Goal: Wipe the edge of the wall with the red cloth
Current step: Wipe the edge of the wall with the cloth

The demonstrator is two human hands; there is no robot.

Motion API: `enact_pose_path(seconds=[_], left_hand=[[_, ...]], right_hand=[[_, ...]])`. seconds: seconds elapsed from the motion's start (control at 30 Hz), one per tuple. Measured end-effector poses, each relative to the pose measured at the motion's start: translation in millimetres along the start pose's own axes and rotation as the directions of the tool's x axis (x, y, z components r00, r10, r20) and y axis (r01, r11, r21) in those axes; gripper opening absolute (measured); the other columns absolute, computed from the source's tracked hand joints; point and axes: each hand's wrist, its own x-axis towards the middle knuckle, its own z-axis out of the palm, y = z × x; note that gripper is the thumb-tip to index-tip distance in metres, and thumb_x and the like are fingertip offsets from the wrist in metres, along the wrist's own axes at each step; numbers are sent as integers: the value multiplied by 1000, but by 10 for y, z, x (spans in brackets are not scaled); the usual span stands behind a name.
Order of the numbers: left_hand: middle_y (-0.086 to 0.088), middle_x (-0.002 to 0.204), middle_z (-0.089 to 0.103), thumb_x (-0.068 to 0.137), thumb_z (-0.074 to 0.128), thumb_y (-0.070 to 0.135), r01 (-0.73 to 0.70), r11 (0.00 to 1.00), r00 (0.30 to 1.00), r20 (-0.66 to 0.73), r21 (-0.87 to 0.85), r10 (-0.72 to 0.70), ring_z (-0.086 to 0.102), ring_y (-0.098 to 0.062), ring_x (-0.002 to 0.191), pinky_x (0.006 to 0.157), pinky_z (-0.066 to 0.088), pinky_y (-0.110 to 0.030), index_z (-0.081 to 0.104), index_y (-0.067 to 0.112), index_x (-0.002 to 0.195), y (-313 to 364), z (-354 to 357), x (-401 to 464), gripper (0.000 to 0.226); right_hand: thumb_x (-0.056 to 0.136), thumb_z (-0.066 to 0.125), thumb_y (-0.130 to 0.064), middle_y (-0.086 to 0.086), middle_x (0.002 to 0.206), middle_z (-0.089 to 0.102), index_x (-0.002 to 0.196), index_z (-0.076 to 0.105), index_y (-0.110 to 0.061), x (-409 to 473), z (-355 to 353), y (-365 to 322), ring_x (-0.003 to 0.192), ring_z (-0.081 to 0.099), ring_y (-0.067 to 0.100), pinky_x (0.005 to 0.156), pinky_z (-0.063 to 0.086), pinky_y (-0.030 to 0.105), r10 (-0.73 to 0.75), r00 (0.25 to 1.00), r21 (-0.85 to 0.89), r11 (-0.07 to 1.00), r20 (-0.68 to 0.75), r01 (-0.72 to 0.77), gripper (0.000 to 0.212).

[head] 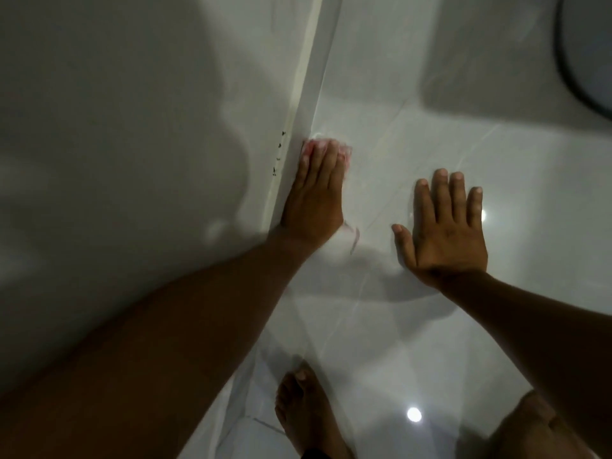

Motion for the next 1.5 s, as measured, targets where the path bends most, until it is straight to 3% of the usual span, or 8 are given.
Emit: enact_pose_path(seconds=[0.3,0.5,0.6,0.77,0.9,0.97,1.27,1.5], left_hand=[[-20,167,13,92,21,8,27,999,996,86,31,-30,5,-40,154,127,11,-50,15,2,157,24,5,-179,65],[-22,165,17,76,80,39,12,995,997,80,98,-20,11,-42,153,128,10,-51,16,-1,156,-38,-64,589,110],[-23,165,15,76,80,42,-3,996,998,69,89,-3,8,-43,153,127,9,-53,14,-1,156,-51,-81,492,112],[-25,164,18,85,61,9,-20,997,998,62,78,15,9,-44,153,126,14,-54,17,-3,155,-45,6,151,83],[-21,166,16,70,84,43,-19,998,993,117,53,13,8,-40,154,128,7,-52,15,1,157,-81,-116,785,118],[-20,166,16,73,84,38,6,1000,995,101,22,-8,8,-39,154,128,7,-51,17,3,157,-77,-119,995,113],[-24,165,15,91,23,11,-25,1000,998,63,19,24,7,-40,154,126,15,-54,16,-1,156,-23,0,154,66],[-25,166,6,88,60,52,-132,958,987,127,256,102,4,-44,153,126,9,-57,4,-2,156,-167,-174,1584,104]], right_hand=[[101,25,-62,22,172,6,164,15,-7,-5,-23,-10,159,-2,38,128,-4,55,5,1000,8,1000,2,-5,85],[101,26,-62,22,172,7,164,16,-6,-8,0,-14,159,-1,38,128,-4,54,-2,1000,22,1000,-12,2,84],[101,27,-61,22,172,6,164,16,-6,-9,-16,-2,159,-1,38,128,-3,55,-6,1000,27,1000,-3,6,84],[101,30,-60,22,171,8,164,18,-6,-22,-6,-7,160,1,38,127,3,58,-5,1000,24,1000,-24,5,84],[101,29,-61,22,171,8,164,17,-7,-5,27,3,160,0,38,127,1,57,-7,1000,4,1000,-19,7,84],[101,29,-61,22,171,9,164,17,-7,2,28,9,160,0,37,127,2,57,-3,1000,1,1000,-26,3,84],[101,30,-61,21,171,9,164,19,-6,2,8,-9,160,0,37,128,2,56,9,1000,7,1000,-27,-9,84],[100,33,-60,22,171,10,164,19,-7,6,15,-10,160,2,38,128,1,55,1,1000,-5,1000,-31,-1,84]])
